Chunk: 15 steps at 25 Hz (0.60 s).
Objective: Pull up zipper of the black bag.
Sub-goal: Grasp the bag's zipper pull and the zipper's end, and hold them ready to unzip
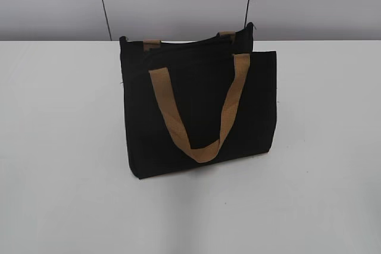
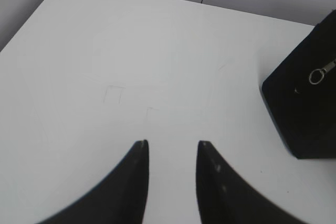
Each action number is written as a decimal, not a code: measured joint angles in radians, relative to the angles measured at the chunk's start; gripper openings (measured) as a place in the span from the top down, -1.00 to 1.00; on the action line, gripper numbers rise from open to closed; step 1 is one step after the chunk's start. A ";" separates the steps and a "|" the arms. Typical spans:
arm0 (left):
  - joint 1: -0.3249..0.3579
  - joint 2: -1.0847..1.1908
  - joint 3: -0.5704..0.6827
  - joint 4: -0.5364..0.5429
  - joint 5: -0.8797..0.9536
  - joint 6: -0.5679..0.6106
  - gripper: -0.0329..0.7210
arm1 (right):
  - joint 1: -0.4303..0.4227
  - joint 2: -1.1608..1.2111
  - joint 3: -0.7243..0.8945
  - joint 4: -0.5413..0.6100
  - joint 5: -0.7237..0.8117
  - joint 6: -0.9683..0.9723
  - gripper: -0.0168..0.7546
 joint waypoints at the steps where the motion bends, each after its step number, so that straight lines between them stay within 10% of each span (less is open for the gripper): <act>1: 0.000 0.000 0.000 0.000 0.000 0.000 0.29 | 0.000 0.000 0.000 0.000 0.000 0.000 -0.08; 15: 0.000 0.000 0.000 0.006 0.000 0.000 0.29 | 0.000 0.000 0.000 0.000 0.000 0.000 -0.08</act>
